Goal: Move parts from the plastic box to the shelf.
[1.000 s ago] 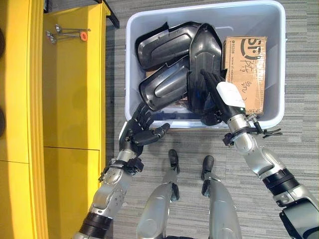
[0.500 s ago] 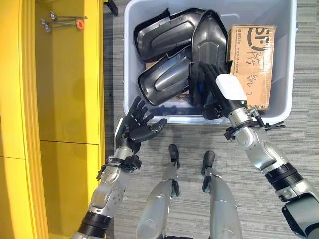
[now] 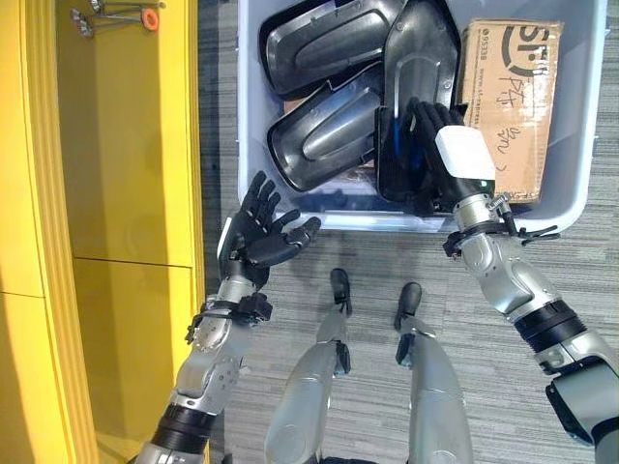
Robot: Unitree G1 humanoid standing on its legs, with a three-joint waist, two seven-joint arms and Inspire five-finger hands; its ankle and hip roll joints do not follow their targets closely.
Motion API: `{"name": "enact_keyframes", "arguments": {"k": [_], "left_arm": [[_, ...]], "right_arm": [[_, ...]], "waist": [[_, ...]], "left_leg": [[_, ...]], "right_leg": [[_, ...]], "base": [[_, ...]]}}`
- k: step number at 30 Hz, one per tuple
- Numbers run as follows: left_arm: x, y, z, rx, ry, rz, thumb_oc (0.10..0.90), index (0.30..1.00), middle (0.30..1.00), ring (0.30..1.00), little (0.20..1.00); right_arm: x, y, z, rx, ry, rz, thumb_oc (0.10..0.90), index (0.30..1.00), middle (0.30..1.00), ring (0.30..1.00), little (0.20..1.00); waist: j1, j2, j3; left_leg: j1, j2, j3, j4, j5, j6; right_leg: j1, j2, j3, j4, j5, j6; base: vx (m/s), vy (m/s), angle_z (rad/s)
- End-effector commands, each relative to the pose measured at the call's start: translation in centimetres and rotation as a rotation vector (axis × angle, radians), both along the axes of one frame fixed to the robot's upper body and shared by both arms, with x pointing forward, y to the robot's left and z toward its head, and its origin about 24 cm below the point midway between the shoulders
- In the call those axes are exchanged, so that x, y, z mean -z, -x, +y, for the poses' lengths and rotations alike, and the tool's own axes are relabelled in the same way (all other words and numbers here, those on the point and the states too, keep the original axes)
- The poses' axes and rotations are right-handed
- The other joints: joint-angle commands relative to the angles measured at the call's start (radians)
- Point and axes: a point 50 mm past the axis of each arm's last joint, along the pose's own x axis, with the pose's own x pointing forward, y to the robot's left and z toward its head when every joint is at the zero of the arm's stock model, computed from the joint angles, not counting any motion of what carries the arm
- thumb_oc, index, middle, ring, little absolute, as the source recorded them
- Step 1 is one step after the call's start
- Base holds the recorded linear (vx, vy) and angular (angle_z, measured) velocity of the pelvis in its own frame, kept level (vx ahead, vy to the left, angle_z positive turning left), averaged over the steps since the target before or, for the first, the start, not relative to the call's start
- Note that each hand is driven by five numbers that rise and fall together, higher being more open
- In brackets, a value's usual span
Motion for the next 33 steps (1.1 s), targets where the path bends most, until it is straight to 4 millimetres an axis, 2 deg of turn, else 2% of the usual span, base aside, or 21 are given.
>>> {"name": "enact_keyframes", "arguments": {"k": [1,13,24,27,28,30,33], "left_arm": [[-0.4,0.5,-1.3,0.062,0.012,-0.021,0.900,1.000,1.000,1.000,1.000],[-0.8,0.3,-1.8,0.070,0.034,-0.051,0.900,1.000,1.000,1.000,1.000],[-1.2,0.1,-1.7,0.082,0.040,-0.060,0.900,1.000,1.000,1.000,1.000],[-1.3,0.1,-1.7,0.091,0.038,-0.061,0.900,1.000,1.000,1.000,1.000],[-1.3,0.0,-1.7,0.091,0.037,-0.062,0.900,1.000,1.000,1.000,1.000],[-1.4,0.0,-1.7,0.092,0.037,-0.062,0.900,1.000,1.000,1.000,1.000],[-1.3,0.0,-1.6,0.087,0.039,-0.059,0.900,1.000,1.000,1.000,1.000]], "right_arm": [[-4.5,0.1,0.4,-0.006,0.105,-0.227,0.900,1.000,1.000,1.000,1.000],[-4.6,-0.4,-0.3,0.057,0.113,-0.256,0.900,1.000,1.000,1.000,1.000],[-4.8,-0.8,-0.6,0.079,0.124,-0.248,0.900,1.000,1.000,1.000,1.000],[-6.0,-0.9,-0.9,0.106,0.100,-0.291,0.900,1.000,1.000,1.000,1.000],[-7.3,-0.9,-1.2,0.126,0.079,-0.338,0.900,1.000,1.000,1.000,1.000],[-8.0,-0.9,-1.3,0.136,0.055,-0.353,0.900,1.000,1.000,1.000,1.000],[-10.7,-0.8,-2.0,0.177,0.025,-0.418,0.900,1.000,1.000,1.000,1.000]], "waist": [[-0.028,0.028,-0.006],[-0.028,0.043,-0.006],[-0.023,0.051,-0.006],[-0.018,0.050,-0.006],[-0.014,0.048,-0.006],[-0.012,0.048,-0.006],[-0.006,0.046,-0.006]], "left_leg": [[-0.007,-0.040,-0.029,0.089,-0.113,-0.073],[-0.061,-0.039,-0.020,0.067,-0.090,-0.079],[-0.048,-0.042,-0.019,0.068,-0.088,-0.081],[-0.035,-0.042,-0.025,0.071,-0.091,-0.079],[-0.027,-0.042,-0.029,0.070,-0.091,-0.080],[-0.023,-0.042,-0.031,0.069,-0.091,-0.080],[-0.012,-0.044,-0.041,0.071,-0.094,-0.079]], "right_leg": [[0.042,0.005,0.026,-0.227,0.144,0.084],[-0.017,0.007,0.036,-0.245,0.168,0.091],[-0.002,-0.001,0.033,-0.247,0.170,0.094],[0.010,-0.001,0.031,-0.242,0.165,0.092],[0.019,0.001,0.030,-0.240,0.162,0.091],[0.024,0.001,0.029,-0.239,0.160,0.090],[0.034,0.004,0.025,-0.226,0.149,0.088]], "base": [[-0.05,0.033,0.02],[-0.02,0.011,0.00],[0.00,0.000,0.00],[0.00,0.000,0.00],[0.00,0.000,0.00],[0.00,0.000,0.00],[0.00,0.000,0.00]]}}
